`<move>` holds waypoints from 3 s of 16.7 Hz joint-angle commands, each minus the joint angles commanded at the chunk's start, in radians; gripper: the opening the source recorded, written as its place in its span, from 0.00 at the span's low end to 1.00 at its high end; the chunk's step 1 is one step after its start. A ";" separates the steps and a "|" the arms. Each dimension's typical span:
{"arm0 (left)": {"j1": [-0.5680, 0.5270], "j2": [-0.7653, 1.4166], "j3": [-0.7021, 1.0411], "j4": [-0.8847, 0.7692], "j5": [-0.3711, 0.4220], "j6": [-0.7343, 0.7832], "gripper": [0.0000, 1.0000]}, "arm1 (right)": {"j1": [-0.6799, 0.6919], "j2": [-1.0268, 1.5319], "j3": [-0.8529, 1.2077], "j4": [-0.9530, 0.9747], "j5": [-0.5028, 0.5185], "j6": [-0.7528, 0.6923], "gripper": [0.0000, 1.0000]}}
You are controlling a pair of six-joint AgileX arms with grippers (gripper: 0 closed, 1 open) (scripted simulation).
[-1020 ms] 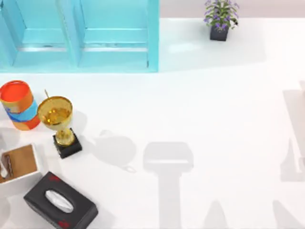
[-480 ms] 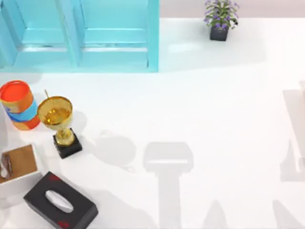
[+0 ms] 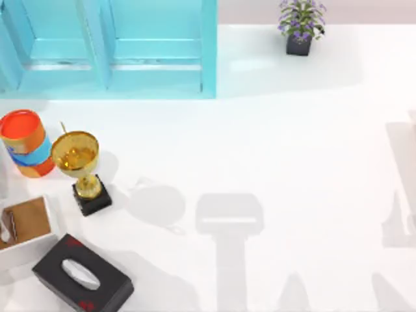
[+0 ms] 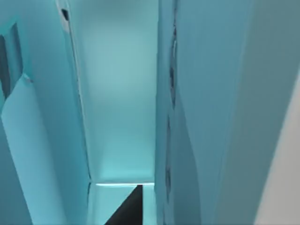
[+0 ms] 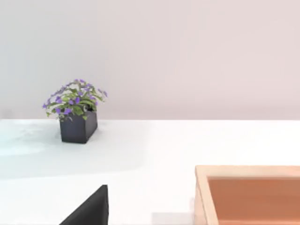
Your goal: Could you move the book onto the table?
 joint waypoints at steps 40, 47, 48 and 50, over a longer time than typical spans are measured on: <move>0.284 -0.964 -0.402 -0.612 0.265 0.087 0.00 | 0.000 0.000 0.000 0.000 0.000 0.000 1.00; 0.237 -0.954 -0.415 -0.582 0.246 0.034 0.00 | 0.000 0.000 0.000 0.000 0.000 0.000 1.00; 0.207 -0.952 -0.423 -0.562 0.233 -0.005 0.00 | 0.000 0.000 0.000 0.000 0.000 0.000 1.00; 0.126 -0.943 -0.440 -0.514 0.199 -0.110 0.00 | 0.000 0.000 0.000 0.000 0.000 0.000 1.00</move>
